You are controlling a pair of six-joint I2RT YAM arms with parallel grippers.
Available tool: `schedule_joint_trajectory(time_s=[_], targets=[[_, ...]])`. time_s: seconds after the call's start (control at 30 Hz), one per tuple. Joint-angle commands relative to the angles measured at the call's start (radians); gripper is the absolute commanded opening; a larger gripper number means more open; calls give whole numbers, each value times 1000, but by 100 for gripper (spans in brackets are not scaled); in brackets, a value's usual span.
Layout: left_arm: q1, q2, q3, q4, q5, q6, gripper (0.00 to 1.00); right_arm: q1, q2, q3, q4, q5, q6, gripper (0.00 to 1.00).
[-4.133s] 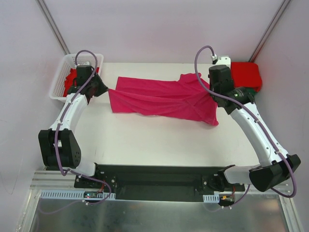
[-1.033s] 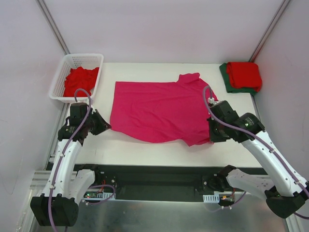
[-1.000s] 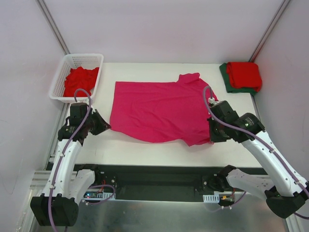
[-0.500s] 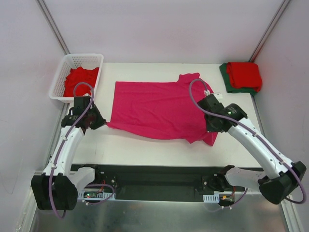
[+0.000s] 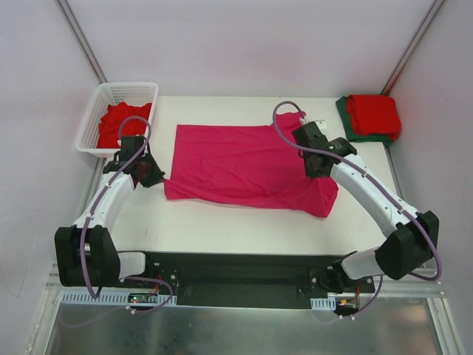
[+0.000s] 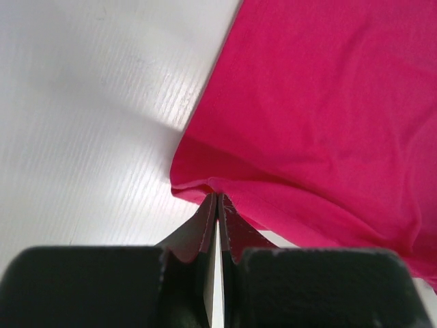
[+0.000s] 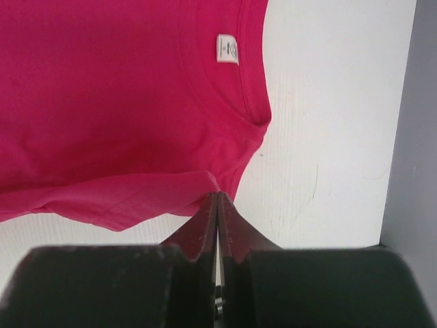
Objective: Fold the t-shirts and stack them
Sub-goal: Fold the flattened tshirt in 1/3 of the way
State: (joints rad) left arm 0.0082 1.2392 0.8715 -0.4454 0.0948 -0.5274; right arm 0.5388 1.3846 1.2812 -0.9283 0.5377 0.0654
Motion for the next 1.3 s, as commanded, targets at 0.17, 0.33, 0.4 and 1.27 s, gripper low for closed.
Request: schedule_joint_trajectory(time_s=[0.17,0.33,0.4,1.27], targets=[[6,146,118,82,-24,9,0,-51,171,181,128,-10,-124,2],[6,244,188,105,-27,-6,0,-71,251,265,152,-25,-156,2],[6,276,225,112,-29,-5,0,-86,283,286,157,-28,-160,1],[6,548,440,139,-30,29,0,-211,418,501,174,-74,-208,1]])
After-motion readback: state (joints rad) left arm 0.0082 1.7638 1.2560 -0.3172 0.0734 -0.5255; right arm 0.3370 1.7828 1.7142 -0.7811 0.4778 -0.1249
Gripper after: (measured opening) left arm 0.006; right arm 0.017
